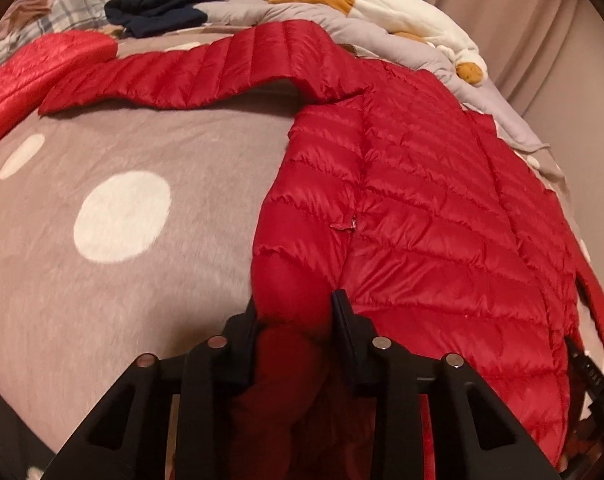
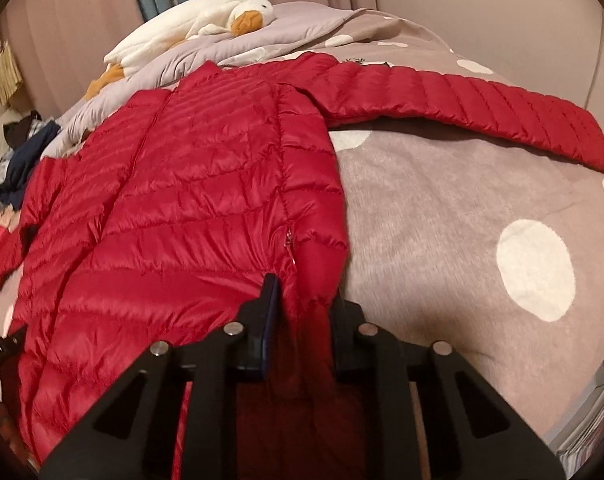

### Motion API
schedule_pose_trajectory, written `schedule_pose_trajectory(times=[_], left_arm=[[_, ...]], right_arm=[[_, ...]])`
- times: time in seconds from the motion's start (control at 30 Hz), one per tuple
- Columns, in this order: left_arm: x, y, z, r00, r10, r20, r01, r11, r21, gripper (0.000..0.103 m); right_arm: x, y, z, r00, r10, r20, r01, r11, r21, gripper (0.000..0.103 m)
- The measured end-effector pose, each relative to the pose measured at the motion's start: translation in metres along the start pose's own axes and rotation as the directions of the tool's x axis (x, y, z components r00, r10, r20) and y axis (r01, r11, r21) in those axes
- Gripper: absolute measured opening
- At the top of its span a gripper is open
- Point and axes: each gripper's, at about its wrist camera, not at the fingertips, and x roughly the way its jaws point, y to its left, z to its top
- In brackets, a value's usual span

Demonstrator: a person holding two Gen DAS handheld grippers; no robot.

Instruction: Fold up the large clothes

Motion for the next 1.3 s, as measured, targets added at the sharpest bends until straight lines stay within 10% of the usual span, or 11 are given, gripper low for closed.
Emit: schedule_pose_trajectory(times=[0.53,0.67,0.87,1.0,1.07,1.3], left_arm=[[-0.017,0.003,-0.014,1.0,0.002,-0.018,-0.002,0.999,0.039,0.03],[-0.016,0.011,-0.007,0.999,-0.039,-0.036,0.039,0.999,-0.016,0.031],[-0.018,0.027,0.02,0.998,-0.05,-0.041,0.046,0.995,-0.091,0.045],[-0.029,0.041,0.051,0.993,0.027,0.112,-0.016,0.995,-0.1,0.087],[-0.027,0.055,0.066,0.988,0.02,0.154,0.002,0.99,-0.139,0.089],[0.034,0.159,0.13,0.993,-0.053,0.108,0.098,0.875,-0.474,0.089]], right_arm=[[-0.022,-0.018,-0.021,1.0,0.003,-0.021,-0.002,1.0,0.017,0.022],[-0.024,-0.019,-0.019,0.999,-0.008,-0.031,0.009,0.999,0.033,0.04],[-0.033,-0.037,-0.002,1.0,0.002,-0.028,0.0,0.996,0.094,0.058],[-0.041,-0.054,0.019,0.999,-0.024,0.044,0.017,0.99,0.141,0.082],[-0.039,-0.062,0.03,0.997,-0.046,0.057,0.037,0.989,0.146,0.089],[-0.007,-0.125,0.067,0.987,-0.16,0.019,0.149,0.949,0.279,0.089]])
